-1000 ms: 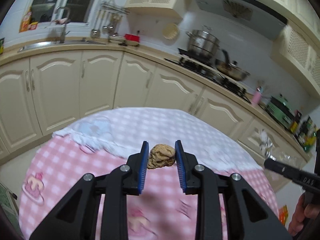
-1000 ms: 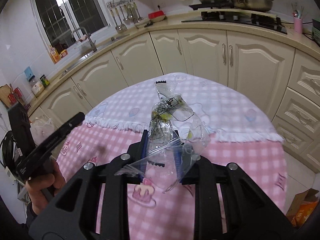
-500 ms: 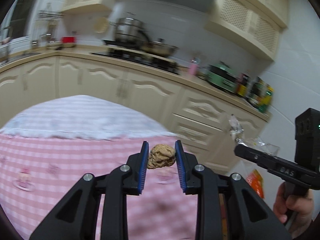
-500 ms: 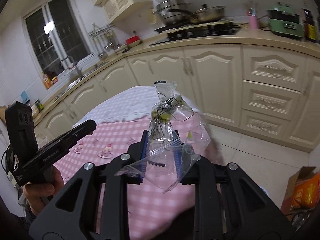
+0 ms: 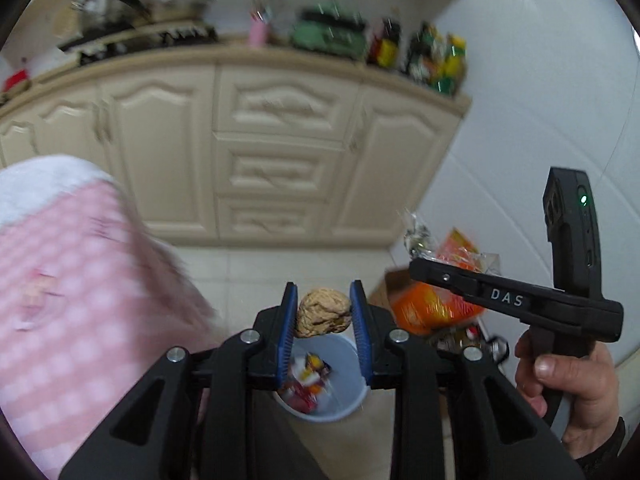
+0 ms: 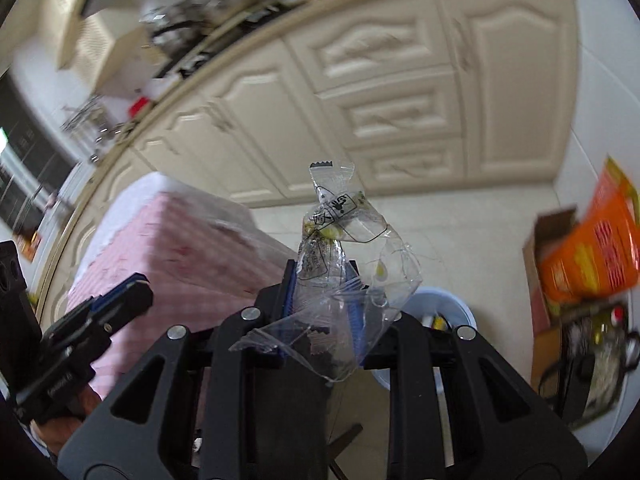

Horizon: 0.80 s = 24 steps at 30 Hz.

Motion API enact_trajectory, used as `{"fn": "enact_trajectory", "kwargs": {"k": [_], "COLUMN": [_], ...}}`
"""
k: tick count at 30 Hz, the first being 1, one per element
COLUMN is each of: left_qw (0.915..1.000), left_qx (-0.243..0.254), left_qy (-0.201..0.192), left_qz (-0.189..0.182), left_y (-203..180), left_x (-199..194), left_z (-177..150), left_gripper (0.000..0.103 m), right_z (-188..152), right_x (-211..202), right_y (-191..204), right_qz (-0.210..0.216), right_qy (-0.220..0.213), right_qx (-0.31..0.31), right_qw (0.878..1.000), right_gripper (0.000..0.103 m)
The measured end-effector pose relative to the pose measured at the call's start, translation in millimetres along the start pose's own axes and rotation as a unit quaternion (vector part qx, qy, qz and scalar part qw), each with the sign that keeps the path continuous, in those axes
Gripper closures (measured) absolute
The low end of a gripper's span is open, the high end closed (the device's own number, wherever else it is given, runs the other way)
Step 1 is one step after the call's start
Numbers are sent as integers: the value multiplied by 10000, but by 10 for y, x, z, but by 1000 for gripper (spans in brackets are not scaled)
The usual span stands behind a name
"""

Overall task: Collect trash
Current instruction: 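Carry the brown bit and plastic bag over the blue bin and open both tools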

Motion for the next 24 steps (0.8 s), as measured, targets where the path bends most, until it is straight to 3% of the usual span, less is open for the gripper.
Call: {"fn": "enact_trajectory", "kwargs": {"k": [9,15,17,18,19,21,24], "left_qw": [9908,9836,9806,9799,9806,9826,9816], "left_qx": [-260,-366,-459,-542,-614,-631,-646], "left_qy": [1300,1720,1867,1889,1843,1741,1795], "left_qz": [-263,-407,-384,-336,-275,-138,55], "left_y": [-71,-101,-75,-48,-10,34,65], "left_x": [1189,1619,1729,1763,1761,1734,1744], "left_z": [-261,-284,-254,-236,-233,-207,-186], "left_gripper": [77,72,31,20,15,12,11], "right_z": [-252,-309,-347,-359,-372,-389,-394], "right_x": [551,877,924,920,905,855,777], "right_y": [-656,-922,-1055,-1115,-1161,-1225,-1293], "right_qz": [-20,59,-15,-16,49,7,-73], "right_qy": [615,972,1038,1021,995,913,837], "right_qx": [751,1128,1447,1542,1605,1672,1731], "right_qw": [9953,9888,9840,9828,9820,9817,9813], "right_gripper": [79,77,38,25,20,9,6]}}
Point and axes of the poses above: each gripper's, at about its wrist camera, not at the fingertips, and x roughly the way its jaws point, y to its left, z to its top, the point moved 3 cm from there along x, roughly the way its jaws point, and after that the axes turned 6 degrees about y, right-handed, at the moved point
